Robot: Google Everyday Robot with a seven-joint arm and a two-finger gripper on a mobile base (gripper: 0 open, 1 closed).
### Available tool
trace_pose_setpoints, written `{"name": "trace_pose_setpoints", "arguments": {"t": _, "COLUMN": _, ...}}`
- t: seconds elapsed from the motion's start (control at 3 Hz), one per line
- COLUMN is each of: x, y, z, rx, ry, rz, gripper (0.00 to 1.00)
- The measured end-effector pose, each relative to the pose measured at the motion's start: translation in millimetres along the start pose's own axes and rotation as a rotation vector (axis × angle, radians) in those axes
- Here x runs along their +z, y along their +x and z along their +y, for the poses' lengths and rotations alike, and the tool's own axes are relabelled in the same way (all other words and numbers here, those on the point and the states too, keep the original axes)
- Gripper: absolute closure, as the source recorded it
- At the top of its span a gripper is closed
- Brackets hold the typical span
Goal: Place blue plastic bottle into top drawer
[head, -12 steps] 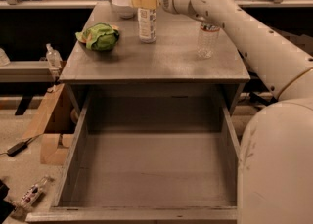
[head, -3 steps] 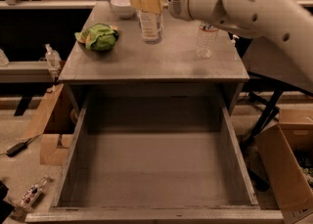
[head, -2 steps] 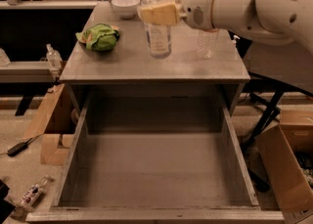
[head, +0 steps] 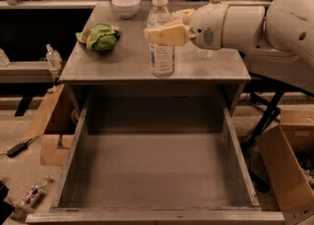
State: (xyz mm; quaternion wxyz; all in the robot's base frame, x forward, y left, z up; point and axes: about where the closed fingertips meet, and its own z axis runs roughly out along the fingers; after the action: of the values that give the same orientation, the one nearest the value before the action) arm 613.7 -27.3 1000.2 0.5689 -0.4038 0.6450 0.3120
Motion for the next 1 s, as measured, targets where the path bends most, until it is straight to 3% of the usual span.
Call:
{"name": "trace_pose_setpoints", "arguments": {"t": 0.33, "x": 3, "y": 23, "z": 1, "rx": 0.026, "ry": 0.008, "rz": -0.031, "gripper": 1.00}}
{"name": "trace_pose_setpoints", "arguments": {"t": 0.67, "x": 23, "y": 119, "z": 43, "rx": 0.049, "ry": -0.054, "rz": -0.031, "gripper": 1.00}}
{"name": "trace_pose_setpoints", "arguments": {"t": 1.0, "x": 34, "y": 170, "z": 61, "rx": 0.056, "ry": -0.089, "rz": -0.025, "gripper": 1.00}}
